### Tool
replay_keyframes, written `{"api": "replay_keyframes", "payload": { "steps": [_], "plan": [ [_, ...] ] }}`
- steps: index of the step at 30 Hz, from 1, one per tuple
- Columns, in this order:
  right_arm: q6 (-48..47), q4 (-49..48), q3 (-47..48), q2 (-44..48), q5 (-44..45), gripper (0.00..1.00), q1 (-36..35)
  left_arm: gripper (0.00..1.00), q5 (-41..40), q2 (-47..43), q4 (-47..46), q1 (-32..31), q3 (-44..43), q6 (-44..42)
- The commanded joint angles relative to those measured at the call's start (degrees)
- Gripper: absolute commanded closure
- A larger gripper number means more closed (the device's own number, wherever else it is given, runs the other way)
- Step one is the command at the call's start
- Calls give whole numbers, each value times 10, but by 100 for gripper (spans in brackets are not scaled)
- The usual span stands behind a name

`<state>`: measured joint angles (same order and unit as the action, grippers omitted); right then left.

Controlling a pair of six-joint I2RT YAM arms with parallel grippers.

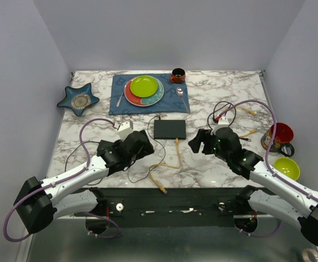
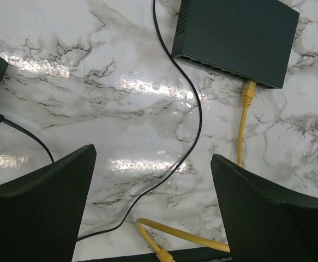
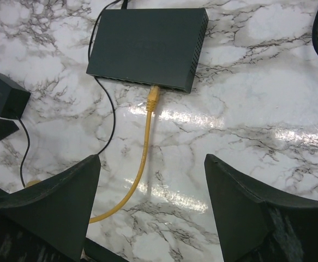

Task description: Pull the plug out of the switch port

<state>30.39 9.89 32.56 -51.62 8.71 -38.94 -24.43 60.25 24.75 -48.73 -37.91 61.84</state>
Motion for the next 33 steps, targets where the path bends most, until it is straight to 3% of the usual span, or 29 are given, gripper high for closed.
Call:
{"api": "replay_keyframes", "payload": {
  "steps": [1, 9, 16, 17, 18, 24, 33],
  "plan": [
    [11, -46, -25, 9, 3, 15, -3, 1, 28, 7, -5, 33, -1, -9],
    [23, -63, -38, 5, 23, 15, -3, 1, 76, 39, 10, 67, -32, -61],
    [37, -136, -61, -2, 35, 13, -3, 1, 114, 32, -19, 73, -38, -91],
    [44, -130, -54, -10, 32, 3, -3, 1, 119, 26, -29, 74, -29, -94],
    [48, -124, -46, -34, 28, 0, -3, 1, 126, 23, -38, 76, -24, -95],
    [70, -127, 10, -130, -19, 1, -2, 5, 180, 42, -131, 96, -19, -96],
    [163, -234, 6, -230, -70, 11, 6, 15, 228, 145, -196, 101, -38, -81]
  ]
}}
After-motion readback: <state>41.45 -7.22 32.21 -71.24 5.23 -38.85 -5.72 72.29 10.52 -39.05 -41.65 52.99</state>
